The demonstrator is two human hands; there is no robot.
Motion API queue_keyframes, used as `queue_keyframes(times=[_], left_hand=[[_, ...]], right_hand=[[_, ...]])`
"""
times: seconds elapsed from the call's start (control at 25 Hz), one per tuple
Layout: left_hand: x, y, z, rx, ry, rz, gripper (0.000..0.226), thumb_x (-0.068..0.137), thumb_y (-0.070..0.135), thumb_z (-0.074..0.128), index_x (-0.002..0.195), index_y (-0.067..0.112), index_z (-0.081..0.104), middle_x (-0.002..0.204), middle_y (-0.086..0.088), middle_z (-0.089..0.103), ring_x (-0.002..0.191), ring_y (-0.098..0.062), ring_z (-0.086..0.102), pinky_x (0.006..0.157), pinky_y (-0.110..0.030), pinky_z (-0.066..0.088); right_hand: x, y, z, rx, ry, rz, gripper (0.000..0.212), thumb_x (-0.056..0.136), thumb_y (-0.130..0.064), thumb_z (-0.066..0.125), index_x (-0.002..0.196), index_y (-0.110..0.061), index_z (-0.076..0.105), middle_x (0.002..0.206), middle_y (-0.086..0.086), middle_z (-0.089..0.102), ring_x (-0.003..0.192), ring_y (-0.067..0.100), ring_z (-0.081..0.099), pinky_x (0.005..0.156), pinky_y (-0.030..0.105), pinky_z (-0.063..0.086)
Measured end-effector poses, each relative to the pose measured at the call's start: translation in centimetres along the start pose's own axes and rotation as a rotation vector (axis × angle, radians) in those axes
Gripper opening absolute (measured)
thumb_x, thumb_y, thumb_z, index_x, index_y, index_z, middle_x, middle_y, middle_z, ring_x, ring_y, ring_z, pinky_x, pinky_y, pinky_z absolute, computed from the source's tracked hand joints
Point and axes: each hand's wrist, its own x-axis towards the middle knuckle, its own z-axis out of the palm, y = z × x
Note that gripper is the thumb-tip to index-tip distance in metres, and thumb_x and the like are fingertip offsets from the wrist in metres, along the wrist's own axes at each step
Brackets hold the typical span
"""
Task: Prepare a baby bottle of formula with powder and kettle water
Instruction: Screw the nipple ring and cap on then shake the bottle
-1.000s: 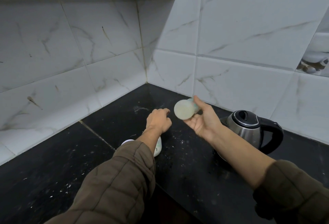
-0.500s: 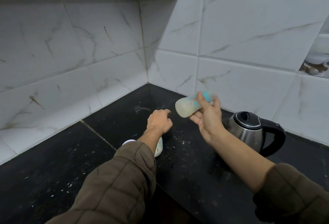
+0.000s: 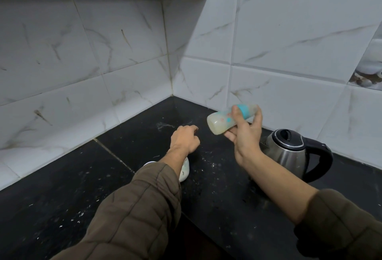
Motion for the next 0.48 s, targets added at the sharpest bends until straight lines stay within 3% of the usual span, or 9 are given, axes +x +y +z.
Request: queue_keyframes(times=[0.08,0.2,0.28,0.36,0.48], left_hand=[[0.3,-0.2,0.2,-0.005,-0.002,-0.007,0.047,0.096,0.018,0.056,0.142,0.024,0.062,0.132,-0.004,0.069,0.123,-0.026,0.06,0.101,-0.045,0.054],[0.7,0.1,0.3,0.009,-0.042,0.006,0.035,0.097,0.031,0.062,0.131,0.025,0.065,0.117,-0.003,0.072,0.106,-0.024,0.064,0.088,-0.042,0.057],[0.6,0.3,0.1,0.016,-0.047,0.017,0.034,0.097,0.033,0.061,0.129,0.023,0.065,0.115,-0.004,0.071,0.103,-0.024,0.064,0.084,-0.041,0.055],[0.6,0.3,0.3,0.009,-0.018,0.017,0.035,0.096,0.028,0.059,0.13,0.023,0.066,0.117,-0.005,0.071,0.107,-0.027,0.064,0.086,-0.041,0.054],[0.1,0.4,0.4,-0.011,-0.003,0.003,0.05,0.094,0.018,0.054,0.142,0.025,0.061,0.133,-0.004,0.068,0.123,-0.027,0.061,0.1,-0.043,0.053]], right_hand=[[0.0,0.0,-0.3,-0.021,-0.045,0.016,0.083,0.093,-0.029,0.079,0.159,-0.04,0.028,0.134,0.012,0.067,0.107,0.027,0.076,0.077,0.045,0.065],[-1.4,-0.2,-0.9,-0.215,-0.337,0.064,0.086,0.086,-0.027,0.081,0.157,-0.037,0.033,0.121,0.014,0.075,0.106,0.031,0.077,0.08,0.049,0.064],[-1.9,-0.3,-1.1,-0.248,-0.417,0.055,0.09,0.081,-0.027,0.082,0.156,-0.039,0.033,0.113,0.01,0.078,0.106,0.03,0.077,0.08,0.046,0.064],[-1.5,-0.3,-0.9,-0.145,-0.265,0.024,0.085,0.084,-0.029,0.082,0.154,-0.04,0.034,0.116,0.006,0.077,0.107,0.028,0.076,0.079,0.046,0.065],[-0.3,0.1,-0.6,0.031,0.028,0.03,0.08,0.092,-0.032,0.08,0.156,-0.04,0.034,0.138,0.005,0.065,0.108,0.024,0.076,0.076,0.043,0.066]])
